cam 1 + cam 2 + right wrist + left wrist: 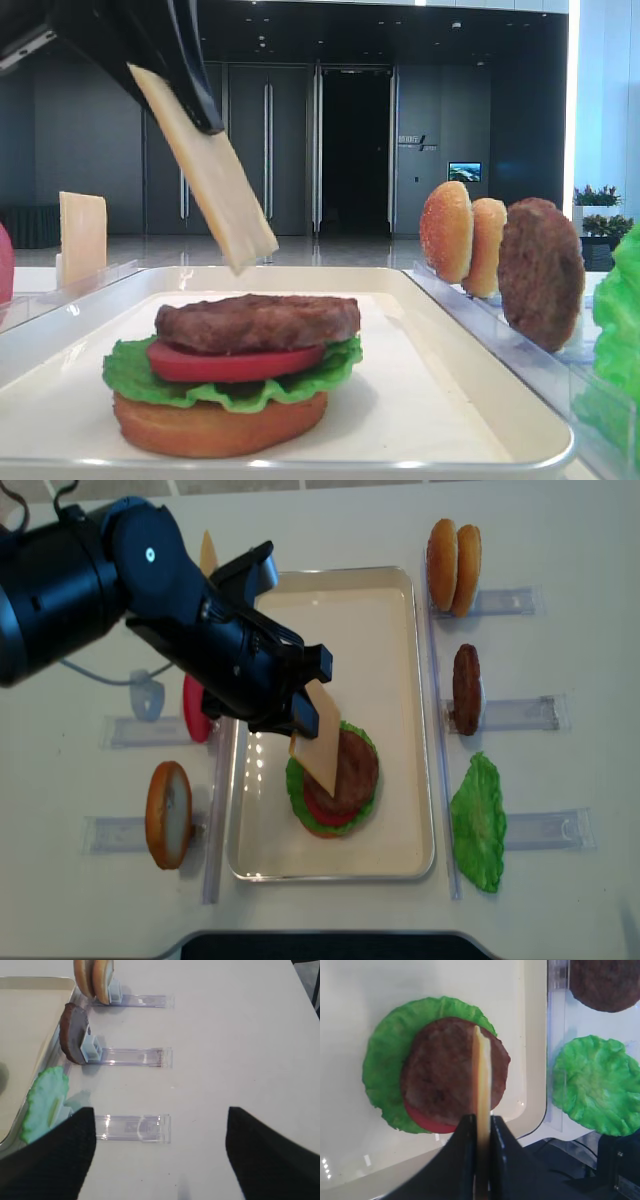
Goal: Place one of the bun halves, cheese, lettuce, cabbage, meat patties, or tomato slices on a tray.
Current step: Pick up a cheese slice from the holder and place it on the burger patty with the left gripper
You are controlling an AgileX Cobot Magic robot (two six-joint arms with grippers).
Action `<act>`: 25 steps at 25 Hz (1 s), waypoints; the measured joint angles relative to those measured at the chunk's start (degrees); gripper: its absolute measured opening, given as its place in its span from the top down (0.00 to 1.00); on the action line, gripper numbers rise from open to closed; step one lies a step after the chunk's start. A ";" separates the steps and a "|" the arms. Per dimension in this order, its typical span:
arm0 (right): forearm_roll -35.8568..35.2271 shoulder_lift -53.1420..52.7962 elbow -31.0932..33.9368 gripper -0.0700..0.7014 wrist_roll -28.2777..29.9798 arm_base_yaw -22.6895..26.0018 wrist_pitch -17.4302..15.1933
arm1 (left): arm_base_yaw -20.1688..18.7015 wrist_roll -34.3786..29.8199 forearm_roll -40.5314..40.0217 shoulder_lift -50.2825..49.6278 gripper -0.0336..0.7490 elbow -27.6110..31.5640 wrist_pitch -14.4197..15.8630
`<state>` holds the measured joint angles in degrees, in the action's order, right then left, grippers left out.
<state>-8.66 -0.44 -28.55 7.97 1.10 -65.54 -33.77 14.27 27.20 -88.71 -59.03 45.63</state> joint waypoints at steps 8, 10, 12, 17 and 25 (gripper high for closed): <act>0.00 0.00 0.00 0.21 0.00 0.00 0.00 | 0.00 -10.19 11.66 0.05 0.91 6.26 -8.21; 0.00 0.00 0.00 0.21 0.00 0.00 0.00 | 0.00 -12.37 14.12 0.06 0.91 6.92 -9.39; 0.00 0.00 0.00 0.21 0.00 0.00 0.00 | 0.00 -13.82 15.65 0.06 0.91 7.26 -9.66; 0.00 0.00 0.00 0.21 0.00 0.00 0.00 | 0.00 -15.66 17.53 -0.77 0.91 7.27 -10.20; 0.00 0.00 0.00 0.21 0.00 0.00 0.00 | 0.00 -18.13 19.91 -2.18 0.91 7.32 -10.39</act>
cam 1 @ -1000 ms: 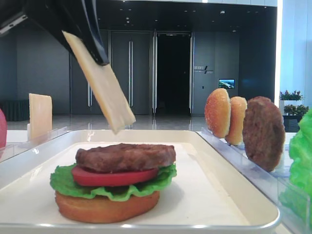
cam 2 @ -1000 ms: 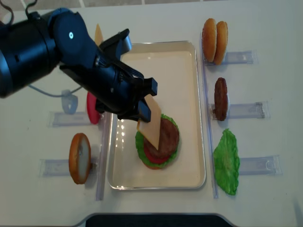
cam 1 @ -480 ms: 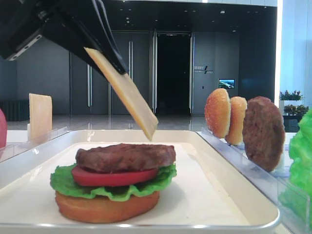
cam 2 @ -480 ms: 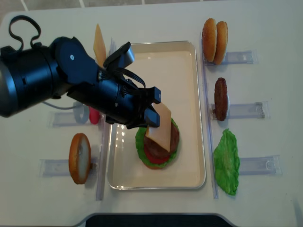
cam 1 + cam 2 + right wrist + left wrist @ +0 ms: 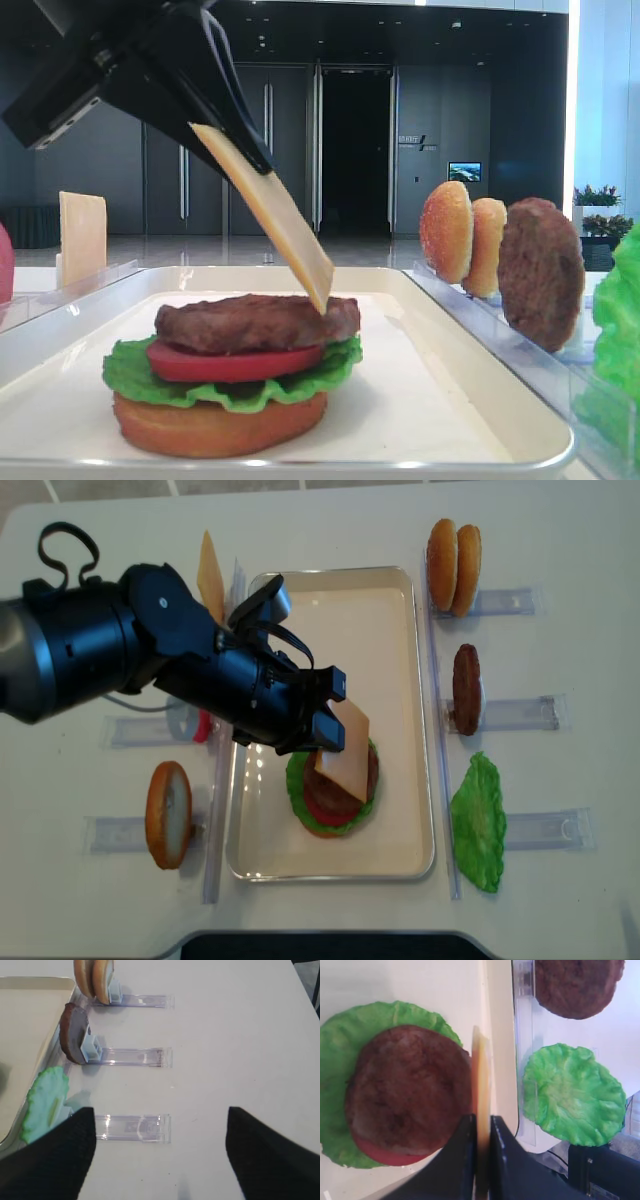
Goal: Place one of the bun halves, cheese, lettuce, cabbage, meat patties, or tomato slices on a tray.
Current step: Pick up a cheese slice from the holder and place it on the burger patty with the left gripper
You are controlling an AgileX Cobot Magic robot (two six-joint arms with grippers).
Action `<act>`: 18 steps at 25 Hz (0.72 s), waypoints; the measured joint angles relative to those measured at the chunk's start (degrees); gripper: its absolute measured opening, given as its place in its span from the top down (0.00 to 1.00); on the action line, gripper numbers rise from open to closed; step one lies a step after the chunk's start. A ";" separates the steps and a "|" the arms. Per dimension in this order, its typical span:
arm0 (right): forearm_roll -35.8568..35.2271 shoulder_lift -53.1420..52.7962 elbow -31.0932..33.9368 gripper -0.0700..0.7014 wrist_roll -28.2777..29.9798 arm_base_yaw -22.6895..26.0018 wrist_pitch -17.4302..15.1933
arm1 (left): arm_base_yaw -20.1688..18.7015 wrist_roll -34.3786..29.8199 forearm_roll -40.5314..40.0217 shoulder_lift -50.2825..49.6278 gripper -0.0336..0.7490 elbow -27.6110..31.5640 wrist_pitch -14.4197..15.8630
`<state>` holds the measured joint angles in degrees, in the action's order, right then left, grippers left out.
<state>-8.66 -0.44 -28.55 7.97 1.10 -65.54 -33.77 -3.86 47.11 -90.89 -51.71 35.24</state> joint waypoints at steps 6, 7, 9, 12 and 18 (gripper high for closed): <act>-0.05 0.00 0.00 0.21 0.00 0.00 0.00 | 0.00 -1.68 1.63 -1.06 0.91 0.00 -0.18; -0.05 0.00 0.00 0.21 0.00 0.00 0.00 | 0.00 -1.93 1.88 -1.13 0.91 0.00 -0.18; -0.05 0.00 0.00 0.21 0.00 0.00 0.00 | 0.00 -2.22 2.30 -1.54 0.91 0.00 -0.18; -0.05 0.00 0.00 0.21 0.00 0.00 0.00 | 0.00 -2.33 2.40 -1.63 0.91 0.00 -0.18; -0.05 0.00 0.00 0.21 0.00 0.00 0.00 | 0.00 -2.34 2.22 -1.63 0.91 0.00 0.82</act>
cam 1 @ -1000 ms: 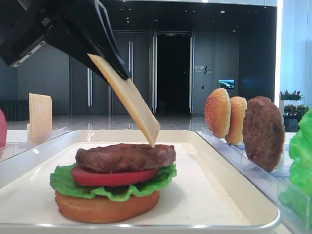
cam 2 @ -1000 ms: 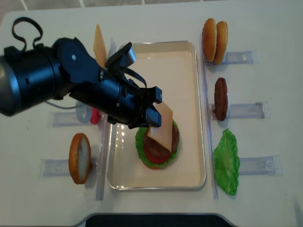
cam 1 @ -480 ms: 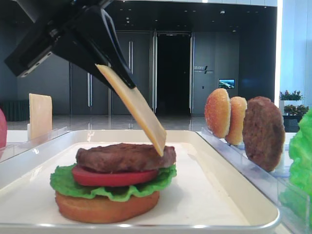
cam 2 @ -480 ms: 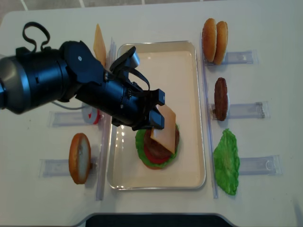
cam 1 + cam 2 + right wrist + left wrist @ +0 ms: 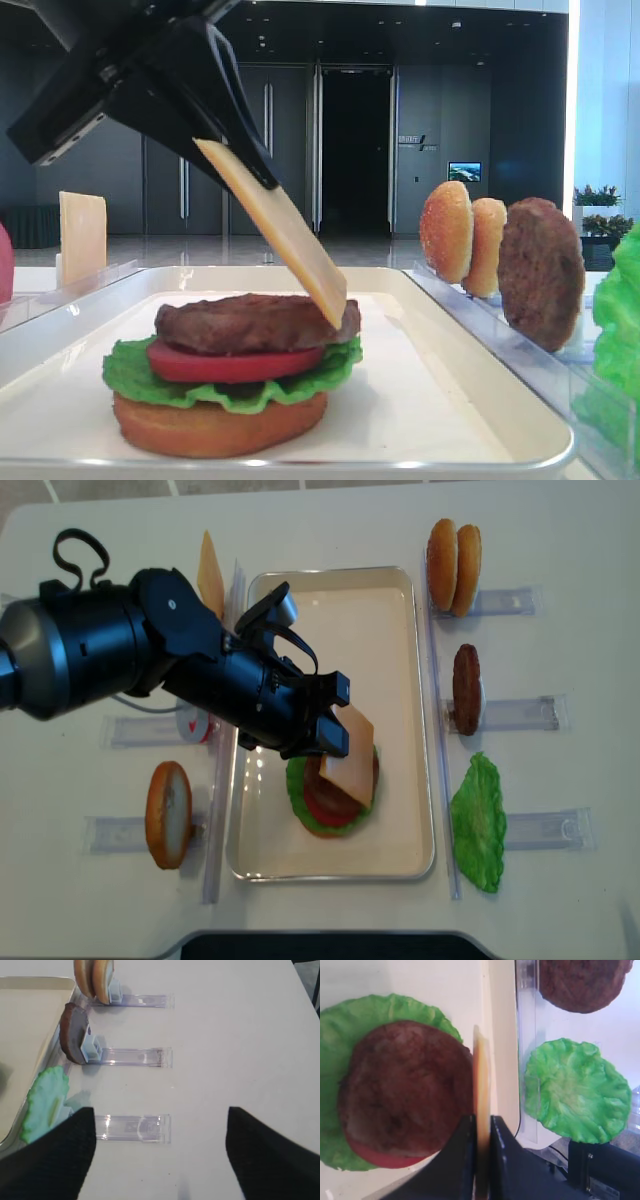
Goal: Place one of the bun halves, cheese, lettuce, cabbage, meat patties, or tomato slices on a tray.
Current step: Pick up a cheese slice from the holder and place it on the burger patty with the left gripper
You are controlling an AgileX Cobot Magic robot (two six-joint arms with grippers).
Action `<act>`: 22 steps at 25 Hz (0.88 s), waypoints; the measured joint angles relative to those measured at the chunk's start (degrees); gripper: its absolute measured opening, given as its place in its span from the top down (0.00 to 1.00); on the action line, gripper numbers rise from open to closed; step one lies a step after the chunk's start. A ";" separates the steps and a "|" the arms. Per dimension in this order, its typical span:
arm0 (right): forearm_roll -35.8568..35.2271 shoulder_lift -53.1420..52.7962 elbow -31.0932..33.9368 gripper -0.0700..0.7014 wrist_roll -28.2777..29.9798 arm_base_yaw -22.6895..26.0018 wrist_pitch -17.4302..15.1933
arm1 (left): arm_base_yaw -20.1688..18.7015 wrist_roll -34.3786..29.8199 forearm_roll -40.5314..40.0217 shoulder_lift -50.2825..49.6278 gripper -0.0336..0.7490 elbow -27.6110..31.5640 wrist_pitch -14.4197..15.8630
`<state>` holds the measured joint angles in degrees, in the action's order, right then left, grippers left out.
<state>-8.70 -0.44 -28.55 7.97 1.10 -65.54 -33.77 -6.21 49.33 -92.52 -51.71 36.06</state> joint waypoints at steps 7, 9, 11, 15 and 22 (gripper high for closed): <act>0.00 0.00 0.00 0.21 0.00 0.00 0.00 | 0.00 0.61 -2.57 0.00 0.91 0.00 0.51; 0.00 0.00 0.00 0.21 0.00 0.00 0.00 | 0.00 0.73 -3.00 0.00 0.91 0.00 0.51; 0.00 0.00 0.00 0.21 0.00 0.00 0.00 | 0.00 0.75 -3.18 0.00 0.91 0.00 0.51; 0.00 0.00 0.00 0.21 0.00 0.00 0.00 | 0.00 1.16 -3.83 0.00 0.91 0.00 0.51; 0.00 0.00 0.00 0.21 0.00 0.00 0.00 | 0.00 2.43 -5.79 0.00 0.87 0.00 0.51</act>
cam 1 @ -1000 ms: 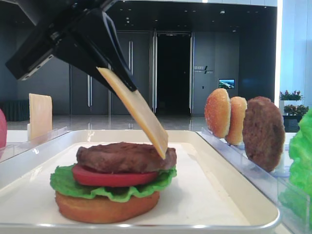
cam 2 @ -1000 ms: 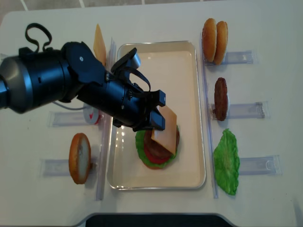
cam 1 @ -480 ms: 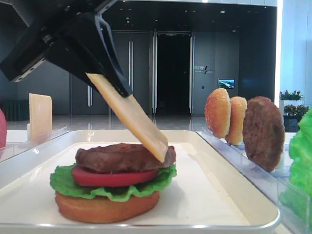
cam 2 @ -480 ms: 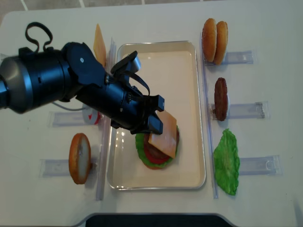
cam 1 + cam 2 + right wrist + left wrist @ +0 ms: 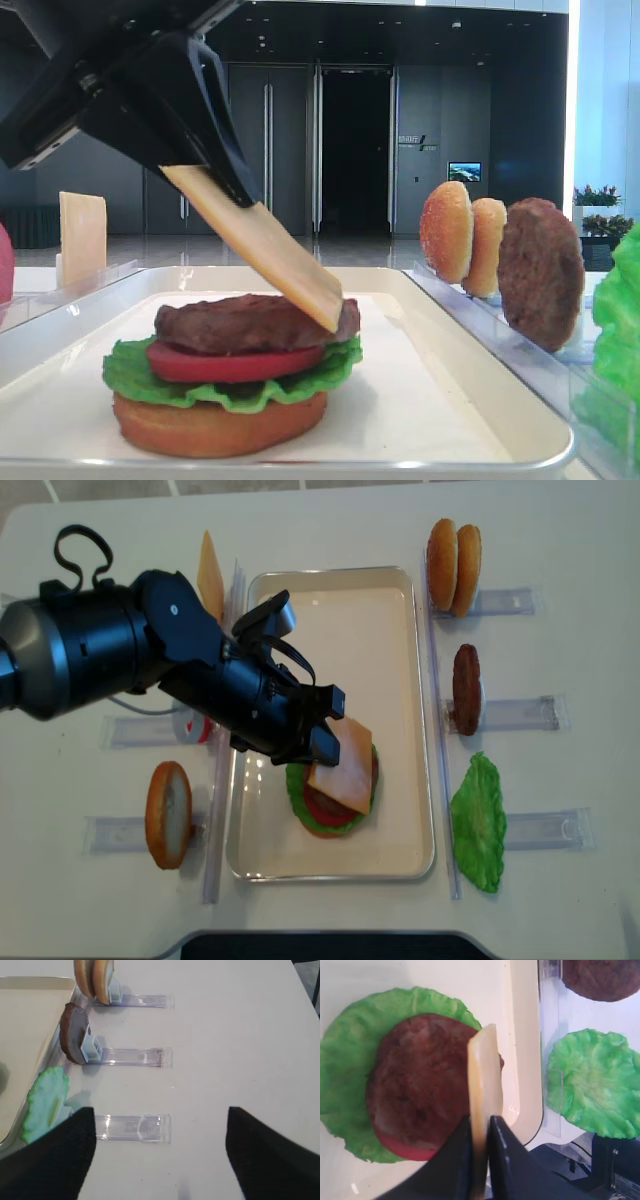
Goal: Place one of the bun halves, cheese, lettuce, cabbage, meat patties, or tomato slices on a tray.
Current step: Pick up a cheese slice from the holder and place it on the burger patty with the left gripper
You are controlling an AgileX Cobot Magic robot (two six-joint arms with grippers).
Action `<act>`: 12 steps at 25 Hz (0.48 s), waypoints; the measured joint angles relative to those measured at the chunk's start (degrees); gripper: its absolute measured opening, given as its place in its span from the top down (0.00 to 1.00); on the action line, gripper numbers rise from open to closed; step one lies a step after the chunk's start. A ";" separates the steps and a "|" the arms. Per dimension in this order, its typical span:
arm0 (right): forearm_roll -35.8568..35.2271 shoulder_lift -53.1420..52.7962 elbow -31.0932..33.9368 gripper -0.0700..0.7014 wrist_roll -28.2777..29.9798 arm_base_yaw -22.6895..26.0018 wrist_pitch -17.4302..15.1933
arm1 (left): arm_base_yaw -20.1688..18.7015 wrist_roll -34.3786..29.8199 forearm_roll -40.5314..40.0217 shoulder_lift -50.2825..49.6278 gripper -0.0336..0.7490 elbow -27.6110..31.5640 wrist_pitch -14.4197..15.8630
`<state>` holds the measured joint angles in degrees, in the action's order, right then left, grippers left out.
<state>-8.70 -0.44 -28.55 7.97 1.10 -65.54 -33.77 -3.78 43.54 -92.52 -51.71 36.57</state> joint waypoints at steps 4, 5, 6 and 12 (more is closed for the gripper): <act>0.00 0.00 0.00 0.21 0.00 0.00 0.00 | 0.00 0.23 -0.55 0.00 0.82 0.00 0.00; 0.00 0.00 0.00 0.21 0.00 0.00 0.00 | 0.00 0.58 -0.78 0.00 0.81 0.00 0.00; 0.00 0.00 0.00 0.21 0.00 0.00 0.00 | 0.00 1.05 -1.21 0.00 0.80 0.00 0.00; 0.00 0.00 0.00 0.21 0.00 0.00 0.00 | 0.00 2.05 -1.97 0.00 0.74 0.00 0.00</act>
<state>-8.70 -0.44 -28.55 7.97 1.10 -65.54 -33.77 -1.72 41.57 -92.52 -51.71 36.57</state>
